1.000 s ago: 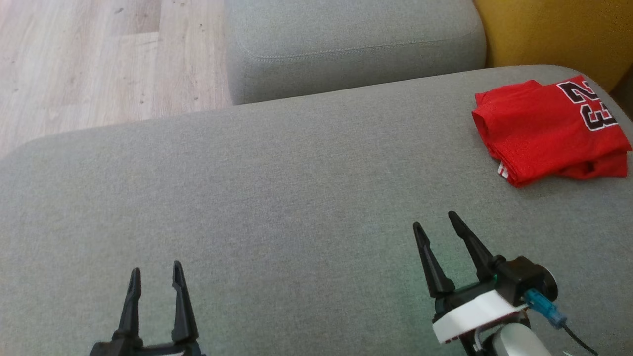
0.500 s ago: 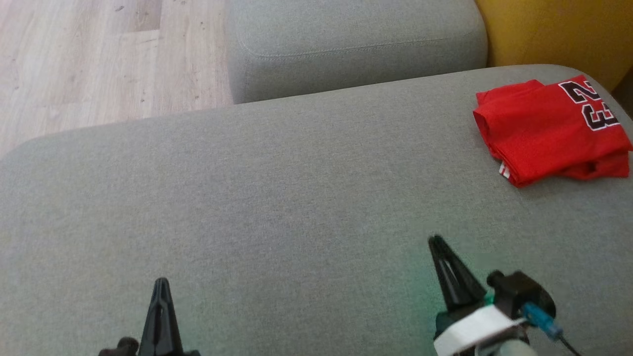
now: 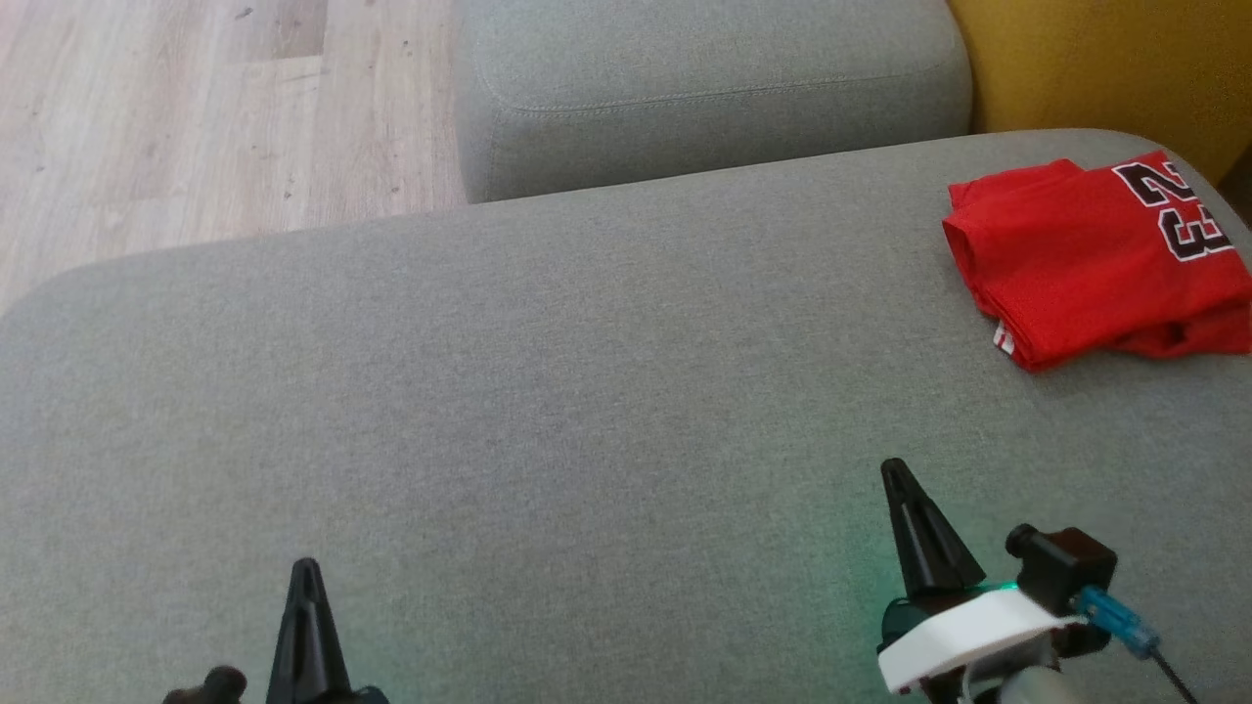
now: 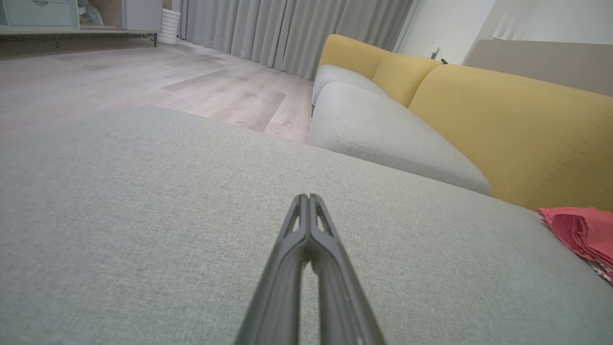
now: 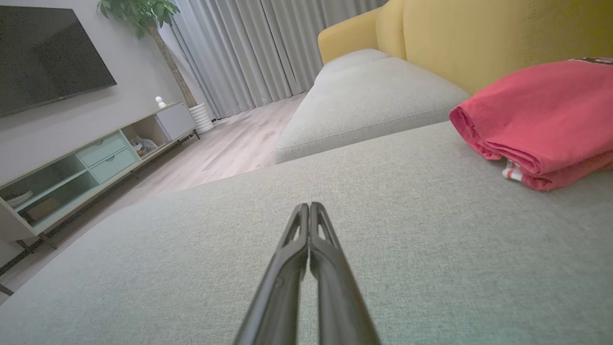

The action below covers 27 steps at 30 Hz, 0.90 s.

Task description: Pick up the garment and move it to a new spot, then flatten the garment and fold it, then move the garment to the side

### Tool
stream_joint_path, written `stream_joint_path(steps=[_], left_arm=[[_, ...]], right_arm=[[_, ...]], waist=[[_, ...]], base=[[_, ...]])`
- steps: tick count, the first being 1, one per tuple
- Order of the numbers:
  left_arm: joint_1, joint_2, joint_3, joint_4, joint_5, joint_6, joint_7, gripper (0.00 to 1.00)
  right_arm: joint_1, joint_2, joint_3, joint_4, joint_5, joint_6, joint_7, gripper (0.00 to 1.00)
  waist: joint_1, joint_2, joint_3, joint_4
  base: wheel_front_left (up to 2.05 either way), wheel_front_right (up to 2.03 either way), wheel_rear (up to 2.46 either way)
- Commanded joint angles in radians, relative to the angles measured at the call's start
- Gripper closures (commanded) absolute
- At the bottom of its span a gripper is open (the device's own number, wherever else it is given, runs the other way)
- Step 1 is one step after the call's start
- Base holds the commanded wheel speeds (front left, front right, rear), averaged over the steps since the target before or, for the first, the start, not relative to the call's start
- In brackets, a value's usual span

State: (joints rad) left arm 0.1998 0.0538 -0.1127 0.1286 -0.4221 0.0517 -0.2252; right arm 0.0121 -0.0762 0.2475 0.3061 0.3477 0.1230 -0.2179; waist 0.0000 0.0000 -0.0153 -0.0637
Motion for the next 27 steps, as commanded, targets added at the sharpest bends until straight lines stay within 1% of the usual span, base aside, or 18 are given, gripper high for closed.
stream_joint_path(steps=[1,27], left_arm=[[-0.046,0.009,0.014,-0.023,-0.026,-0.005,0.005,1.00],[-0.112,0.020,0.048,0.013,-0.334,-0.050,0.074,1.00]], right_arm=[[-0.045,-0.006,-0.010,-0.033,0.030,0.002,0.006,1.00],[-0.062,-0.012,-0.079,-0.041,0.355,0.003,0.072,1.00]], waist=[[0.0000,0.0000,0.000,0.001],[0.0000,0.0000,0.005,0.017]], base=[[0.00,0.00,0.00],[0.00,0.00,0.00]])
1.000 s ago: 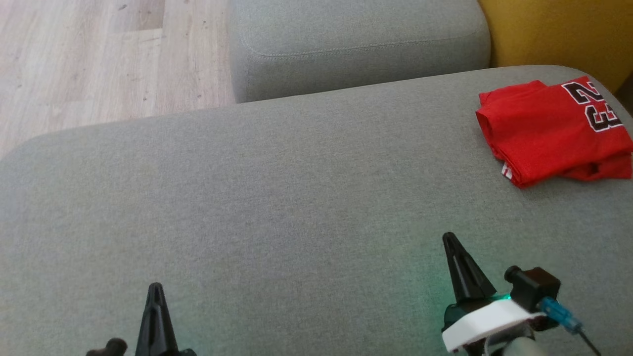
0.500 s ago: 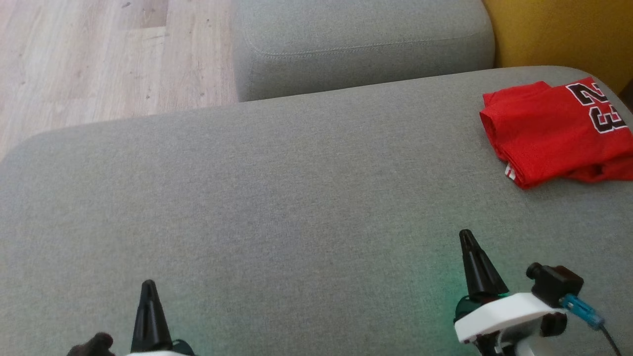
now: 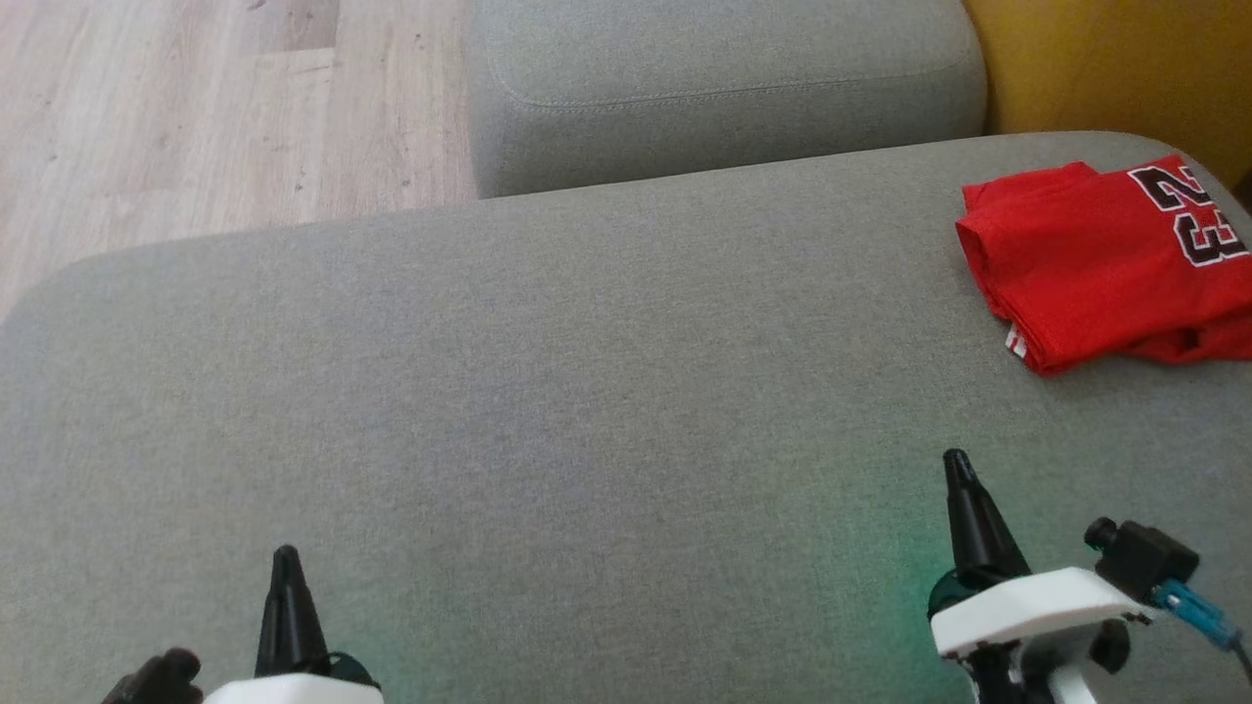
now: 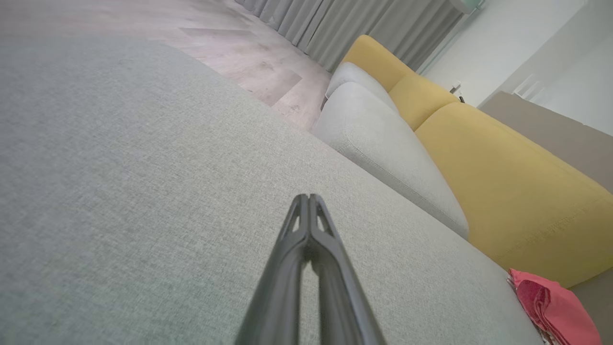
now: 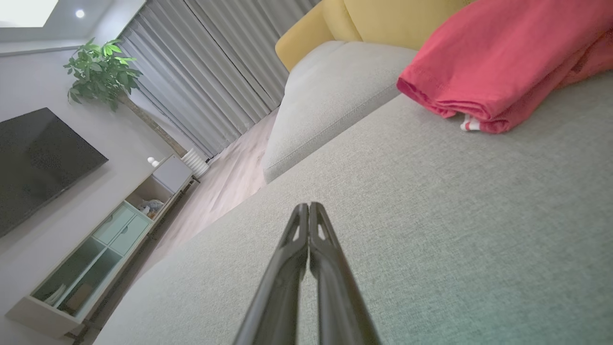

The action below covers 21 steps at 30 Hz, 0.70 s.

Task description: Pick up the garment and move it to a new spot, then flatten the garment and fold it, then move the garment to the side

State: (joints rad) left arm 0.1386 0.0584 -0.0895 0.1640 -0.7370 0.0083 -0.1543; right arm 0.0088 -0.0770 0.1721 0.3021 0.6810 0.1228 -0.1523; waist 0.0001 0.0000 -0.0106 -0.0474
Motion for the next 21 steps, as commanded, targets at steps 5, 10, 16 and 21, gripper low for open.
stream_joint_path(steps=[5,10,16,21], left_arm=[[-0.062,0.017,0.032,-0.017,-0.075,-0.015,0.016,1.00],[-0.074,0.018,0.040,-0.011,-0.130,-0.023,0.030,1.00],[-0.088,0.019,0.049,-0.003,-0.197,-0.033,0.046,1.00],[-0.100,0.019,0.058,0.003,-0.252,-0.041,0.061,1.00]], right_arm=[[-0.062,-0.011,-0.017,-0.039,0.081,0.004,0.019,1.00],[-0.066,-0.011,-0.031,-0.040,0.140,0.004,0.033,1.00],[-0.070,-0.011,-0.048,-0.042,0.211,0.004,0.049,1.00],[-0.073,-0.011,-0.063,-0.043,0.269,0.004,0.063,1.00]], waist=[[0.0000,0.0000,0.001,0.003],[0.0000,0.0000,0.002,0.006],[0.0000,0.0000,0.003,0.010],[0.0000,0.0000,0.004,0.013]], base=[[0.00,0.00,0.00],[0.00,0.00,0.00],[0.00,0.00,0.00],[0.00,0.00,0.00]])
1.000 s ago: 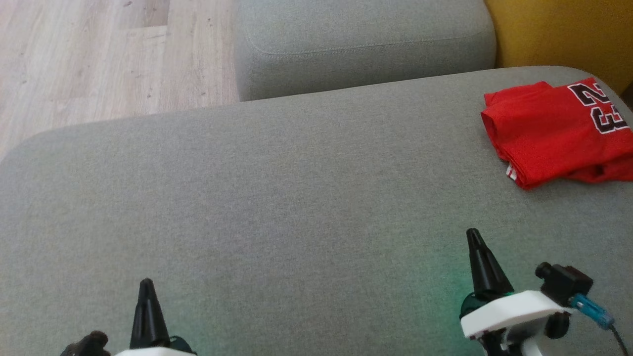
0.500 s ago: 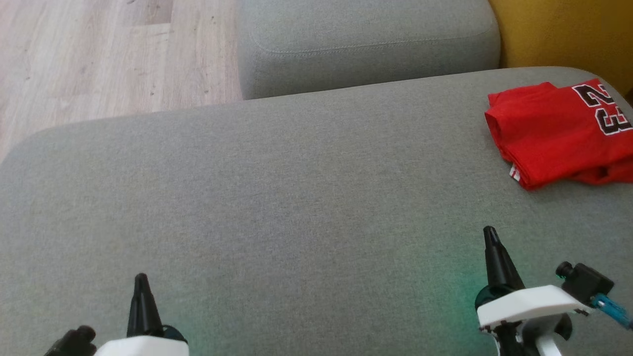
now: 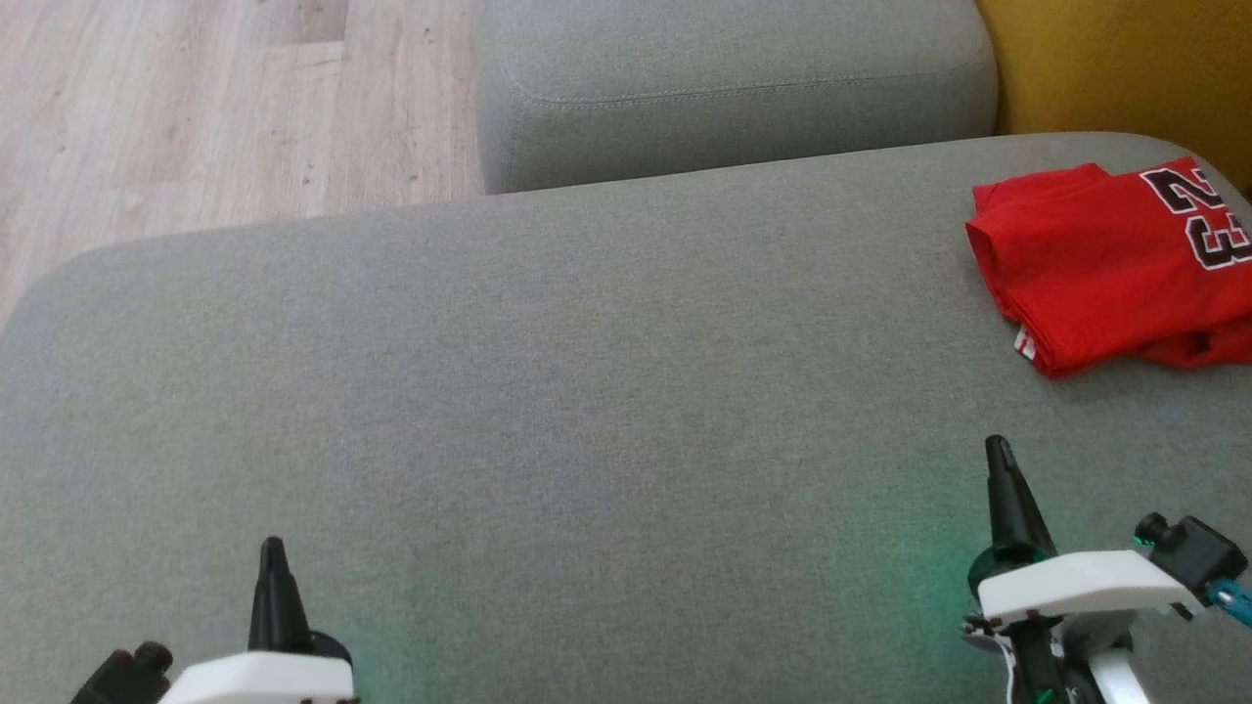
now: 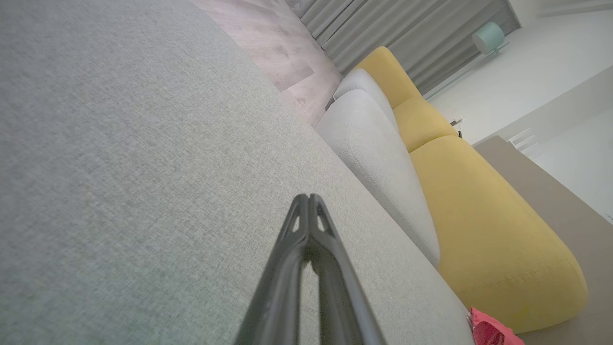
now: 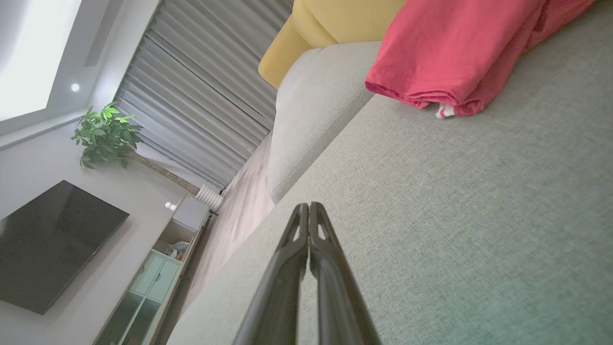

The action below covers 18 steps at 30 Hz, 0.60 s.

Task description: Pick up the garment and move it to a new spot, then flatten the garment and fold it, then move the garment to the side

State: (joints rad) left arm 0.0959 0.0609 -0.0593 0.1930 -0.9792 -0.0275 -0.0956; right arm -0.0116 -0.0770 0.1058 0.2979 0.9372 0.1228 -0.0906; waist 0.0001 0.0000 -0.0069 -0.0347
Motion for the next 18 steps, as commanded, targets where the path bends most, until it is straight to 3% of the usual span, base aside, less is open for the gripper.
stream_joint_path(steps=[1,18], left_arm=[[-0.060,0.017,0.029,-0.025,-0.021,-0.007,0.005,1.00],[-0.101,0.018,0.059,-0.003,-0.208,-0.035,0.054,1.00]], right_arm=[[-0.053,-0.011,0.000,-0.039,0.025,0.005,0.004,1.00],[-0.065,-0.009,-0.051,-0.044,0.223,0.006,0.052,1.00]], waist=[[-0.0001,0.0000,0.000,0.000],[-0.0001,0.0000,0.003,0.010]], base=[[0.00,0.00,0.00],[0.00,0.00,0.00]])
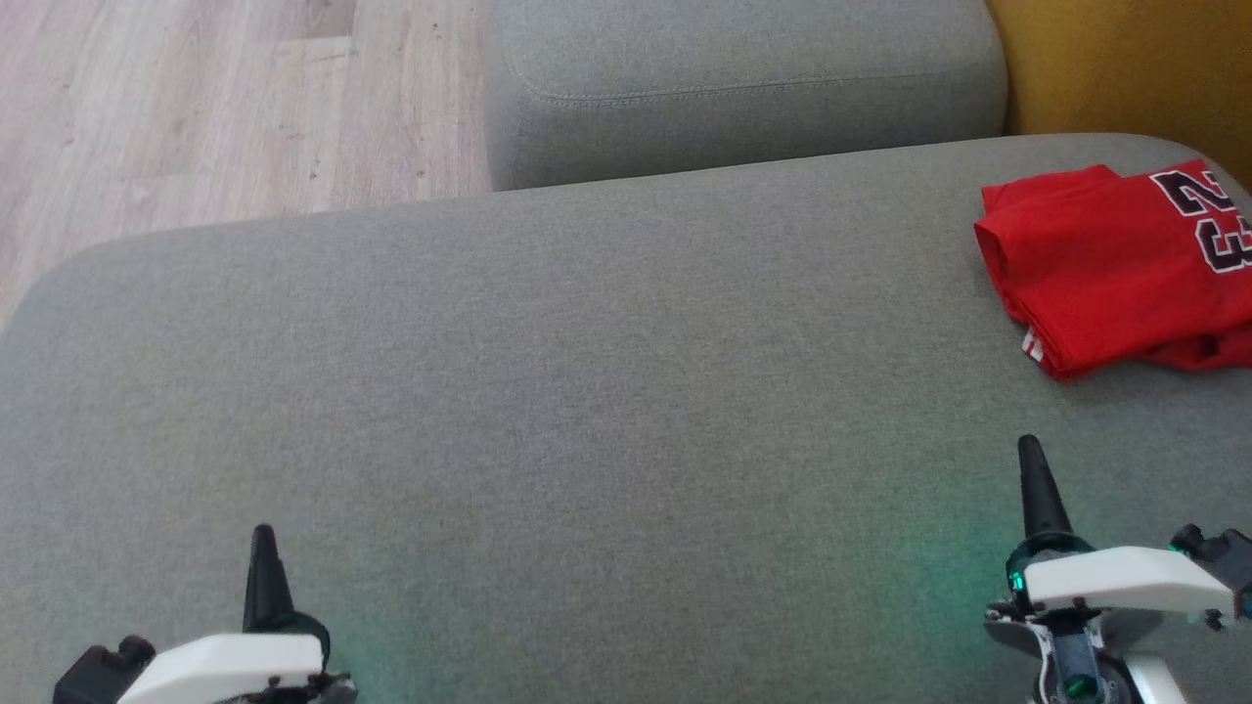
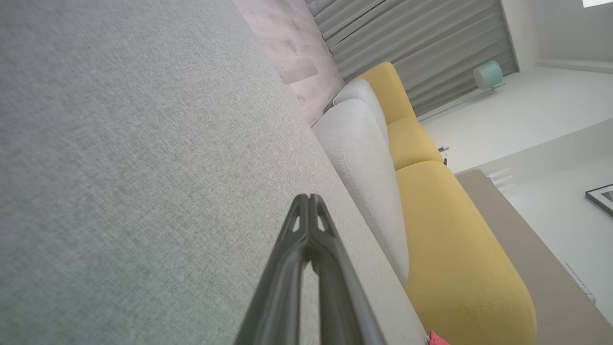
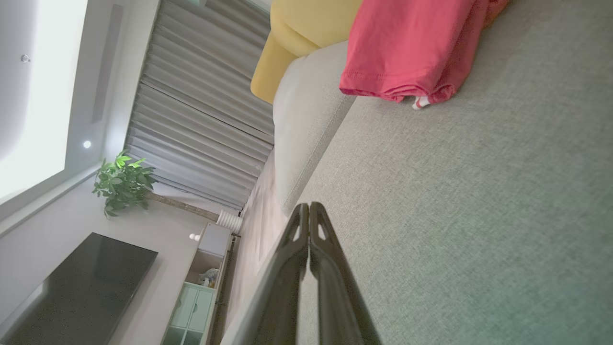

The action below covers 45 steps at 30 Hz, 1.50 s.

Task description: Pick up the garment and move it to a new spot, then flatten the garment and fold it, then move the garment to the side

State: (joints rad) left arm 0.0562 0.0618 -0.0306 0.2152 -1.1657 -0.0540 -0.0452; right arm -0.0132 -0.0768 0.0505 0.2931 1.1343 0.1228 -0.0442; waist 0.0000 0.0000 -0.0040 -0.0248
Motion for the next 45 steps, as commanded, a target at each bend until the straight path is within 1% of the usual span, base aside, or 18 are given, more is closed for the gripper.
stream_joint_path(steps=[1,42,45], left_arm=[[-0.063,0.017,0.032,-0.024,-0.032,-0.010,0.007,1.00],[-0.160,0.014,0.108,0.027,-0.465,-0.076,0.128,1.00],[-0.161,0.013,0.110,0.028,-0.472,-0.077,0.131,1.00]], right_arm=[[-0.064,-0.009,0.001,-0.040,0.037,0.006,0.008,1.00],[-0.091,0.000,-0.126,-0.050,0.496,0.008,0.126,1.00],[-0.092,0.001,-0.129,-0.050,0.503,0.008,0.129,1.00]], waist=[[0.0000,0.0000,0.000,0.001],[0.0000,0.0000,0.007,0.024],[0.0000,0.0000,0.007,0.025]], base=[[0.00,0.00,0.00],[0.00,0.00,0.00],[0.00,0.00,0.00]])
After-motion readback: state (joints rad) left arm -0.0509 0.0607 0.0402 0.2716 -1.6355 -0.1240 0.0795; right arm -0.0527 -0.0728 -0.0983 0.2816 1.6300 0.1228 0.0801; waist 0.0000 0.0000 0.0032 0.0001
